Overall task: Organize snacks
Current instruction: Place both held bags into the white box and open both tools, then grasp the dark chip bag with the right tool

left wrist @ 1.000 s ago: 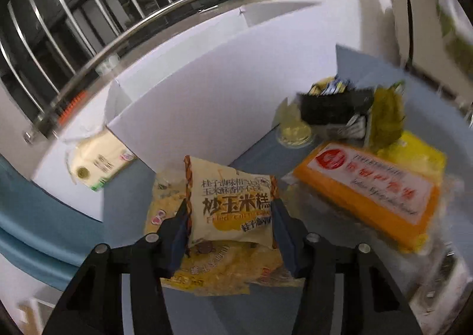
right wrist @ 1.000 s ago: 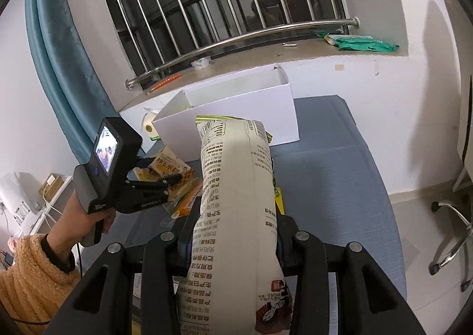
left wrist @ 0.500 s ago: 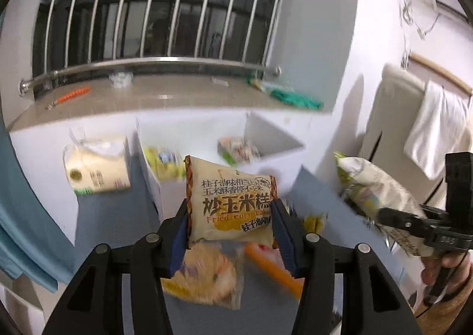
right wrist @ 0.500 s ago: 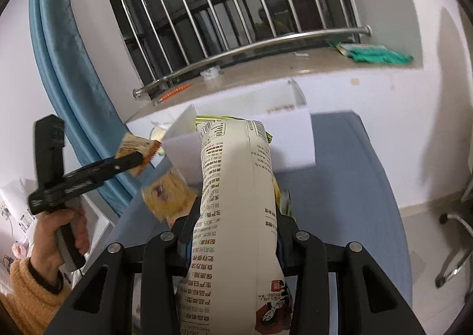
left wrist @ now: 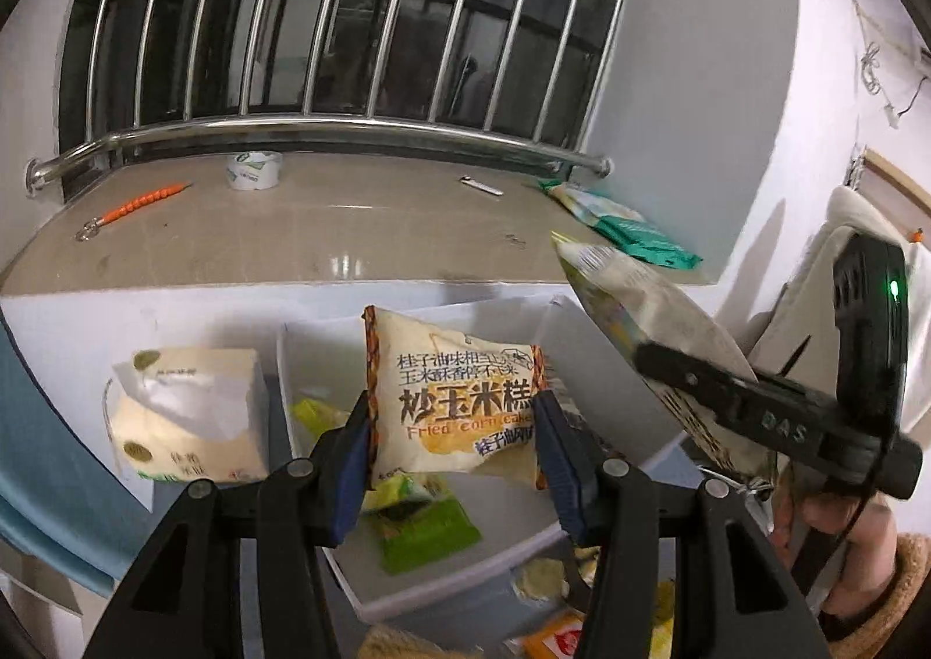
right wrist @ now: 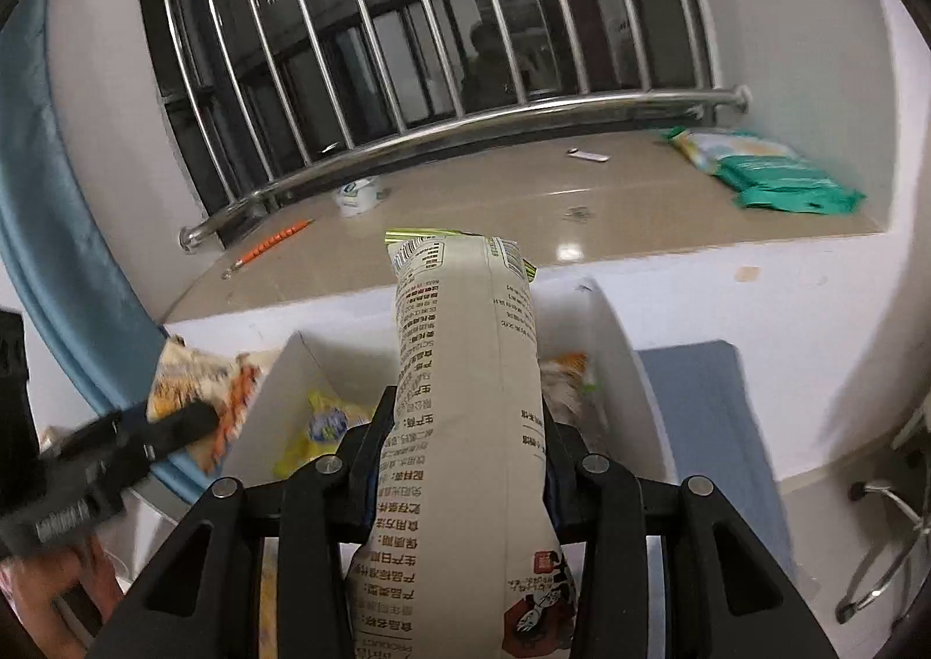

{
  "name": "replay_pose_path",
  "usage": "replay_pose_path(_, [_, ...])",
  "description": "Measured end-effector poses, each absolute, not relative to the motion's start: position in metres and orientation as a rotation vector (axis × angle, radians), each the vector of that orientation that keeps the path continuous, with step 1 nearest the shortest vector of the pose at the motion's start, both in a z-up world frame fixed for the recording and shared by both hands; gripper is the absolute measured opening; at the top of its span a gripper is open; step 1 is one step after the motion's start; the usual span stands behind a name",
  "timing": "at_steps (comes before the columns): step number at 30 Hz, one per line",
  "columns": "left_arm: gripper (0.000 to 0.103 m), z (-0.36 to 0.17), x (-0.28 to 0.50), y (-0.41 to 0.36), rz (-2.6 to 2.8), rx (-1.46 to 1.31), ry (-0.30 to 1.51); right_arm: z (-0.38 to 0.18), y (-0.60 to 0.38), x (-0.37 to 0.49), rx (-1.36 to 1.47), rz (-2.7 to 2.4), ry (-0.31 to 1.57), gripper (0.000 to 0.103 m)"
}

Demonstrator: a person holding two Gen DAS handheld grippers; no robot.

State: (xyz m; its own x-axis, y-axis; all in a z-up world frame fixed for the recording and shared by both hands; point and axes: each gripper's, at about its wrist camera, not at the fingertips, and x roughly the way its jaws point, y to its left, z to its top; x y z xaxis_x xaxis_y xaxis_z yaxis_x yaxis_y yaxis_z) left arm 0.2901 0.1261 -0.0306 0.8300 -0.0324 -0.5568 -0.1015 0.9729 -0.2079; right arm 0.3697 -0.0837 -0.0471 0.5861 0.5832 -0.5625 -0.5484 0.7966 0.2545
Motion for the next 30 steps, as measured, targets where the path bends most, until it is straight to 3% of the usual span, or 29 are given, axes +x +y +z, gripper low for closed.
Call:
replay_pose_path(1, [0.067,-0.033,0.295,0.129,0.060,-0.229,0.604,-0.046,-0.076,0.375,0.044,0.668,0.680,0.047])
replay_pose_path(2, [0.092,-0.036,0.300,0.132,0.076,-0.228,0.627,-0.047,-0.067,0.381,0.021,0.679,0.689,0.070])
replay_pose_path(3, [0.103,-0.040,0.305,0.136,0.094,-0.233,0.650,-0.048,-0.057,0.386,-0.012,0.667,0.700,0.089])
replay_pose_path(4, [0.103,-0.042,0.305,0.140,0.104,-0.238,0.653,-0.048,-0.051,0.388,-0.037,0.640,0.698,0.103])
replay_pose_path(18, [0.103,-0.039,0.251,0.129,0.081,-0.159,0.633,-0.028,-0.088,0.352,-0.022,0.681,0.586,0.103])
replay_pose_path(24, [0.103,-0.031,0.190,0.105,0.054,-0.114,0.580,-0.021,-0.133,0.297,-0.039,0.746,0.528,0.103])
replay_pose_path(30, [0.103,-0.050,0.133,0.080,0.022,-0.134,0.573,-0.051,-0.176,0.231,-0.062,0.789,0.535,0.103])
